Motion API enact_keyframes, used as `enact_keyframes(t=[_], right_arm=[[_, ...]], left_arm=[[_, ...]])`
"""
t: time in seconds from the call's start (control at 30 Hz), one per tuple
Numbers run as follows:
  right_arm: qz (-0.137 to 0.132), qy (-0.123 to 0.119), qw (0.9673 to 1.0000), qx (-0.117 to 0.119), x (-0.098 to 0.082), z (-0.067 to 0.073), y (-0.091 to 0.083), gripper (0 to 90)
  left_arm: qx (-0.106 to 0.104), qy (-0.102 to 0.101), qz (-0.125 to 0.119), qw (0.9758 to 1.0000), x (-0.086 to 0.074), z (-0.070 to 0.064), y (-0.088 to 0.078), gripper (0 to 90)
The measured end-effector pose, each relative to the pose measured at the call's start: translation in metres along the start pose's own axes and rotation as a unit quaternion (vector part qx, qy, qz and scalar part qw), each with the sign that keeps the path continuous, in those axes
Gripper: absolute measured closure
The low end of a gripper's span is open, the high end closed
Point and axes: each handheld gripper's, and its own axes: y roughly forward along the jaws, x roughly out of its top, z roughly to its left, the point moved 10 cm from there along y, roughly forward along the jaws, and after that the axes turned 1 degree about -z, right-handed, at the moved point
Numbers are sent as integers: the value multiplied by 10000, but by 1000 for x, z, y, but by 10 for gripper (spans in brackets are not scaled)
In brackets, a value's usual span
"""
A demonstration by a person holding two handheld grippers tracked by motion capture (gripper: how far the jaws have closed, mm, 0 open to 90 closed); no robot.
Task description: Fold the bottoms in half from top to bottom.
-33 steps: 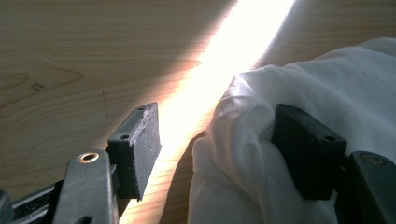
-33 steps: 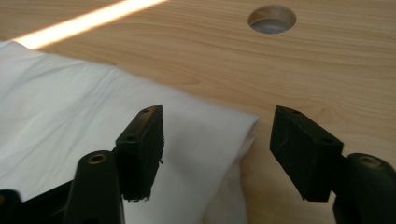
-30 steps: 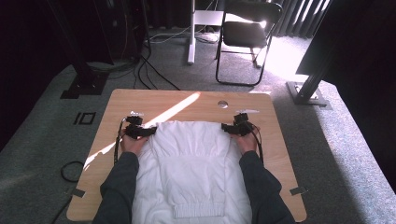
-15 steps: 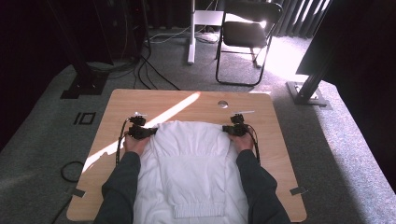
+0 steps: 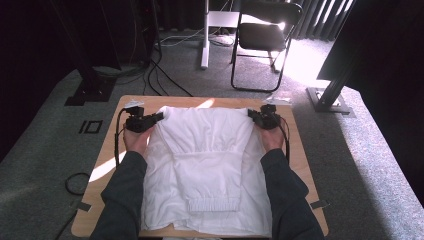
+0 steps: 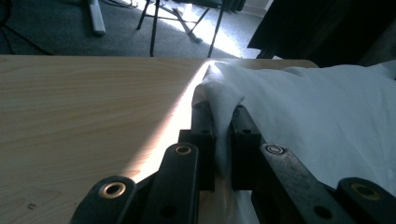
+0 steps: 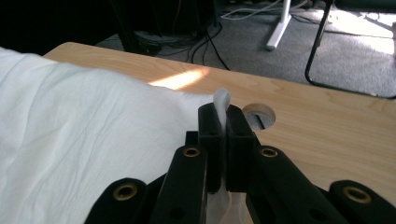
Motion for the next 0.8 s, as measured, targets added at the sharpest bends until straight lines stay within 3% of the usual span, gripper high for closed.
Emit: enact_keyframes(t=[0.07,0.17,0.3,0.4,0.53,0.67,0.8], right_arm=[[4,-113,9999,65,-3,3,-7,875],[-91,-82,9997,231,-10,8,-20,875],[-184,-197,9986,452,-27,19,-49,872],[-160,-295,9974,632,-47,27,-72,870],[94,-407,9961,774,-87,36,-95,865],[543,-385,9944,824,-137,42,-102,863],[1068,-425,9900,823,-177,47,-95,860]], left_arm=[[-77,69,-13,9999,-3,-5,-6,838],[-252,178,-117,9995,-10,-13,-21,836],[-497,305,-209,9981,-23,-24,-45,833],[-677,420,-152,9967,-40,-34,-64,830],[-851,568,193,9946,-78,-46,-82,823],[-783,755,771,9911,-124,-52,-84,819],[-554,1009,1548,9812,-173,-54,-72,821]])
